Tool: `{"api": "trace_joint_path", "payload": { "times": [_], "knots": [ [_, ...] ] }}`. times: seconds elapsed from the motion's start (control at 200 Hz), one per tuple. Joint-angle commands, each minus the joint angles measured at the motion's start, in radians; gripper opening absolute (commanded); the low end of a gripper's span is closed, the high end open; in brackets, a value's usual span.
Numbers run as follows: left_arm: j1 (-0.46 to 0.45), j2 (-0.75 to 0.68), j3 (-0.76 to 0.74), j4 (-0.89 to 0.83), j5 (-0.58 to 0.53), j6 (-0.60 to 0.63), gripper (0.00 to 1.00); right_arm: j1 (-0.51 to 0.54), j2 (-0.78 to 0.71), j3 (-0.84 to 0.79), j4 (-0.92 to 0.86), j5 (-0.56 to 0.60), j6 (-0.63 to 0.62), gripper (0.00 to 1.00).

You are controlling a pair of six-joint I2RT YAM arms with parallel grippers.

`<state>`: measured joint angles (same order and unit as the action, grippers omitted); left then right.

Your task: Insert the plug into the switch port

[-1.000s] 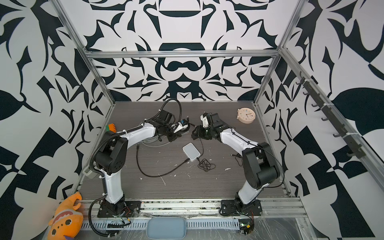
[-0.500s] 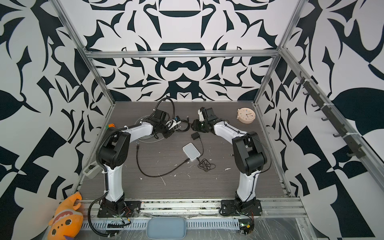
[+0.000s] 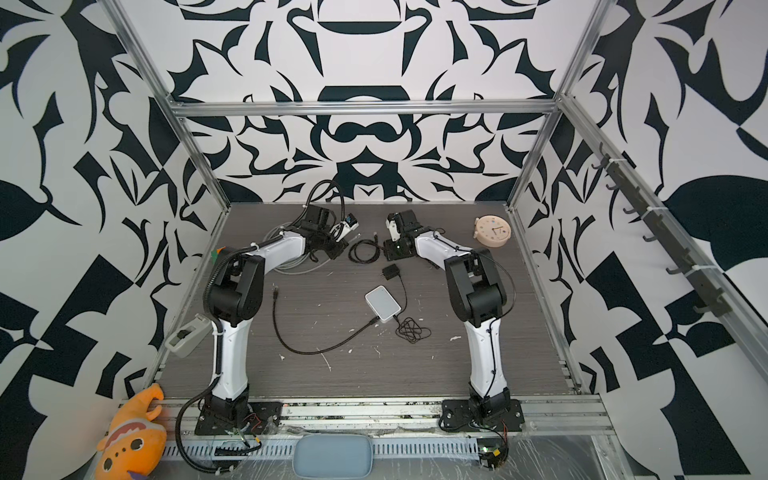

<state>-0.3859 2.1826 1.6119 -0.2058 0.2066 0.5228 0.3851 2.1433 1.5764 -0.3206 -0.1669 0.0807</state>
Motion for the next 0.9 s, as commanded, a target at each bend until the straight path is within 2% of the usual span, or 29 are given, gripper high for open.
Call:
{"api": "trace_joint_path", "payload": {
  "times": [0.0,0.25,0.44,0.52,0.63,0.705,0.82,0.895],
  "knots": [
    [0.008,0.04,0.055,-0.07,0.042,-0.021,0.12,0.018,-0.001,0.065,-0.035,0.046,-0.137,0.52],
    [0.016,0.053,0.085,-0.082,0.044,-0.088,0.35,0.027,0.05,0.094,0.003,0.073,-0.194,0.54],
    [0.021,-0.035,0.029,-0.009,0.065,-0.191,0.44,0.05,0.086,0.121,0.006,0.12,-0.302,0.5],
    [0.023,-0.086,-0.008,0.043,0.075,-0.26,0.46,0.052,0.1,0.145,-0.003,0.113,-0.33,0.41],
    [0.025,-0.133,-0.046,0.081,0.075,-0.33,0.46,0.054,0.114,0.178,-0.045,0.088,-0.387,0.2],
    [0.025,-0.157,-0.07,0.092,0.047,-0.359,0.47,0.054,0.105,0.177,-0.087,0.081,-0.428,0.1],
    [0.027,-0.187,-0.1,0.092,0.015,-0.386,0.47,0.054,0.037,0.1,-0.056,0.045,-0.48,0.0],
    [0.028,-0.213,-0.128,0.101,-0.001,-0.4,0.47,0.054,-0.013,0.059,-0.029,0.027,-0.489,0.0]
  ]
}}
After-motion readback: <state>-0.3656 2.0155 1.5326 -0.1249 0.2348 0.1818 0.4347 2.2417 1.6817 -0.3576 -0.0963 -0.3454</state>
